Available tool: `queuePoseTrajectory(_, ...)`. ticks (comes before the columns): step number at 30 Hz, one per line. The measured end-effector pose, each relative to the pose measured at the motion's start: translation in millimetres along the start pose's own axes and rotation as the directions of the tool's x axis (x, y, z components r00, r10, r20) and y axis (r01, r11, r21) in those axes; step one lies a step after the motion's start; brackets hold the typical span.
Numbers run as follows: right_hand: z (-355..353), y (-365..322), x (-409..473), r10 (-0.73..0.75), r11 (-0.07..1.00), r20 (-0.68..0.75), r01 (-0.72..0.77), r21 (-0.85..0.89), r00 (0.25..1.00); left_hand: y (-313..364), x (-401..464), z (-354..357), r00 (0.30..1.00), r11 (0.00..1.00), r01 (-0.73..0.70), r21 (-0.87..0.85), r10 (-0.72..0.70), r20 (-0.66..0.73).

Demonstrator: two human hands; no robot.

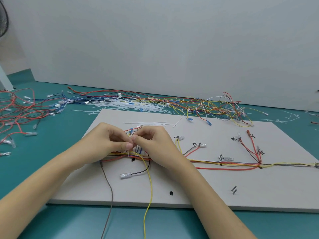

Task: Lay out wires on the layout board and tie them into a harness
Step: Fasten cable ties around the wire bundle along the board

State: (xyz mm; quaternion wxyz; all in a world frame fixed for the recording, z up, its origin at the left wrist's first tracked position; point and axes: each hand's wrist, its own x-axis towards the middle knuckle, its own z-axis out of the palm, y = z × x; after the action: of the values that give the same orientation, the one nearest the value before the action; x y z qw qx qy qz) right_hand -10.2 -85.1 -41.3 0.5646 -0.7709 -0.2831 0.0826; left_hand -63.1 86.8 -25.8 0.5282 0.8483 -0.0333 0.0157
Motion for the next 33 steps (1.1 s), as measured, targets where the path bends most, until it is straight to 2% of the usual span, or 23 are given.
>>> queuePoseTrajectory(4, -3.9, 0.2, 1.3, 0.008, 0.997, 0.023, -0.009, 0.07, 1.0, -6.8, -0.8, 4.8, 0.994, 0.996, -0.011, -0.086, 0.001, -0.107)
queuePoseTrajectory(10, -5.1, 0.3, 0.5, -0.007, 0.99, 0.03, 0.003, 0.139, 1.0, -11.9, -1.6, 6.7, 0.992, 0.984, -0.064, -0.166, 0.045, -0.117)
queuePoseTrajectory(16, -4.5, 1.2, 0.1, 0.018, 0.99, 0.014, -0.02, 0.14, 1.0, -9.3, -3.4, 10.4, 0.985, 0.984, -0.116, -0.136, 0.096, -0.145)
queuePoseTrajectory(33, -5.4, -1.8, -1.7, 0.045, 0.993, 0.039, -0.049, 0.109, 0.998, -4.9, -4.8, 14.9, 0.982, 0.99, -0.104, -0.097, 0.087, -0.165)
